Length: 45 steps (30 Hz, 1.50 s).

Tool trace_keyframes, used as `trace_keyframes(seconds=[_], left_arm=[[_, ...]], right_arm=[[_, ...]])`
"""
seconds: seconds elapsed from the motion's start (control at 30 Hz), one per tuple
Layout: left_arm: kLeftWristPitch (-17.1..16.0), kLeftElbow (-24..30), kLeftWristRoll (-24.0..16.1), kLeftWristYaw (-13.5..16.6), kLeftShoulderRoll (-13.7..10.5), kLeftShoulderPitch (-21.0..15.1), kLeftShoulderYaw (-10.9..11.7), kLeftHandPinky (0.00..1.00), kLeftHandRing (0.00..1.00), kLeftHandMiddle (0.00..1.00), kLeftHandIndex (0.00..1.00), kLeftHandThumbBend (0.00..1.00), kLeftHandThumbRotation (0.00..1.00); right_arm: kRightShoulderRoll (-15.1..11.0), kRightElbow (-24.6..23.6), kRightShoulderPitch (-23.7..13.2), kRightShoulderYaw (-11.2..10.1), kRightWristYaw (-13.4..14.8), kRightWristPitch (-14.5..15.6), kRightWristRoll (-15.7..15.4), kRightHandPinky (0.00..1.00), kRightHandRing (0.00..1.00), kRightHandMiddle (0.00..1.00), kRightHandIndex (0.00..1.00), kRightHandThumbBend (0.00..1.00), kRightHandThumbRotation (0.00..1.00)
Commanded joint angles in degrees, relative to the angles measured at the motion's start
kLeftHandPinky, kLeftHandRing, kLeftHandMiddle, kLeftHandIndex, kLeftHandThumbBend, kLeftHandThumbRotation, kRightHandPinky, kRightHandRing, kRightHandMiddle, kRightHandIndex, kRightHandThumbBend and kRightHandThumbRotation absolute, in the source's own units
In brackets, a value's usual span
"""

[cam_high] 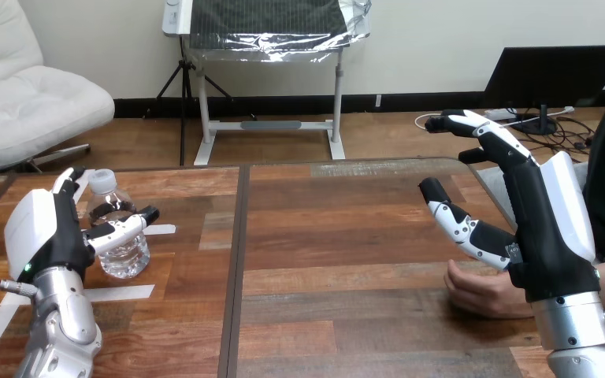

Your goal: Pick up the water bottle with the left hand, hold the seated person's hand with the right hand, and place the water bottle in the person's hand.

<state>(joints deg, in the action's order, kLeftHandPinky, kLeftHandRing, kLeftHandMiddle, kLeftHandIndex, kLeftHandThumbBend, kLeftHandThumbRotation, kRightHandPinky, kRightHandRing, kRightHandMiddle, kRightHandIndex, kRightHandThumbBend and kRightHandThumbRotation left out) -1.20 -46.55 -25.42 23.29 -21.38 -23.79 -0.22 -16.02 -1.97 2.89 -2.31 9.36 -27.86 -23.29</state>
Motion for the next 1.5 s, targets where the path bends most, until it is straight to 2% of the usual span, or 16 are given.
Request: trace_keyframes(seconds=[0.0,0.13,0.27,0.7,0.93,1.13,1.47], left_arm=[[-0.98,-1.91,-0.53,0.59,-1.00,-6.59,-1.41,0.71,0.79,0.84,0.83,0.88,0.44],[-0.89,-2.60,0.09,-0.06,-0.79,-7.37,-1.61,0.66,0.76,0.82,0.82,0.88,0.42],[-2.18,-4.62,0.86,-0.75,-0.74,-8.33,-1.83,0.64,0.75,0.82,0.81,0.88,0.41],[-4.24,-9.31,0.85,-1.16,-0.27,-10.91,-3.43,0.65,0.74,0.78,0.78,0.86,0.40],[-4.05,-11.05,1.48,-1.50,0.55,-12.13,-3.66,0.65,0.72,0.77,0.77,0.86,0.40],[-2.07,-12.55,3.47,-3.83,2.12,-13.72,-3.94,0.67,0.75,0.78,0.78,0.86,0.42],[-3.05,-14.25,3.24,-3.74,2.64,-14.15,-4.96,0.68,0.76,0.80,0.78,0.87,0.44]], right_arm=[[-0.79,-1.87,-3.58,-0.78,-0.14,-0.18,0.42,0.69,0.82,0.83,0.74,0.41,0.02],[-0.75,-2.08,-3.47,-0.77,-0.15,0.04,0.26,0.70,0.82,0.83,0.74,0.41,0.02],[-0.84,-2.30,-3.38,-0.79,0.14,0.10,-0.57,0.70,0.82,0.83,0.74,0.41,0.03],[-0.76,-3.06,-2.94,-0.90,0.17,0.80,-1.31,0.71,0.81,0.82,0.73,0.40,0.06],[-0.76,-3.31,-2.74,-0.99,-0.14,1.02,-0.93,0.71,0.81,0.81,0.73,0.41,0.04],[-0.76,-3.60,-2.42,-1.31,0.22,1.26,-1.41,0.70,0.80,0.81,0.72,0.41,0.06],[-0.73,-3.92,-2.05,-1.58,0.15,0.95,-0.94,0.70,0.80,0.81,0.72,0.42,0.05]])
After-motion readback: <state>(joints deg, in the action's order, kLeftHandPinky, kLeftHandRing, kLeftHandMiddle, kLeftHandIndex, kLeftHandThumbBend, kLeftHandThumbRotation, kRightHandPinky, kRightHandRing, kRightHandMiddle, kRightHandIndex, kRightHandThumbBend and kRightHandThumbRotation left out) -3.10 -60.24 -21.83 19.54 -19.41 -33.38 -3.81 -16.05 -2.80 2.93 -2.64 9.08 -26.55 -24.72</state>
